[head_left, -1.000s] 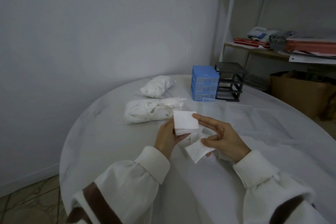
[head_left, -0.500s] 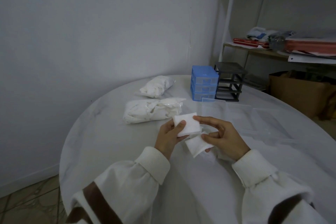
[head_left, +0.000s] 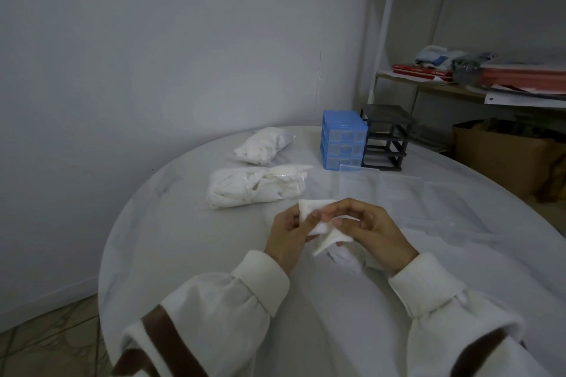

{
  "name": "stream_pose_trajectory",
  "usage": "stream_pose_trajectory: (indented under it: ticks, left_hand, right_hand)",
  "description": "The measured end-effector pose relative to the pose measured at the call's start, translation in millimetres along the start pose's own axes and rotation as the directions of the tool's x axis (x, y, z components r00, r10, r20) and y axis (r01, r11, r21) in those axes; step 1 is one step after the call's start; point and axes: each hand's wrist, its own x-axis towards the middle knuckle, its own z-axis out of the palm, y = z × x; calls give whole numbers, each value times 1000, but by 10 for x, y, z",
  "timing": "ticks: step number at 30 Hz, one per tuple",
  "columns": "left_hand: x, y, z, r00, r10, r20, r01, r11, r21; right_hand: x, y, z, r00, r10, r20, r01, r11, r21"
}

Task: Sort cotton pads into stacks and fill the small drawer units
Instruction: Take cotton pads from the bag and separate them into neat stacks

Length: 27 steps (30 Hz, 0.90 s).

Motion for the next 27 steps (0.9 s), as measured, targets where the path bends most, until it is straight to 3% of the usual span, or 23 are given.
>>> stream_pose_trajectory:
  ticks: [12, 21, 27]
  left_hand:
    - [27, 27, -10, 1000, -20, 19, 21, 997, -80]
    - [80, -25, -58, 986, -29, -167, 21, 999, -47]
    - [4, -10, 13, 995, -88, -40, 85, 995, -51]
  right_hand:
    - [7, -1, -68, 993, -15, -117, 1, 993, -117]
    - [-5, -50, -74, 979, -98, -177, 82, 992, -96]
    - [-10, -30, -36, 980, -115, -163, 94, 987, -129]
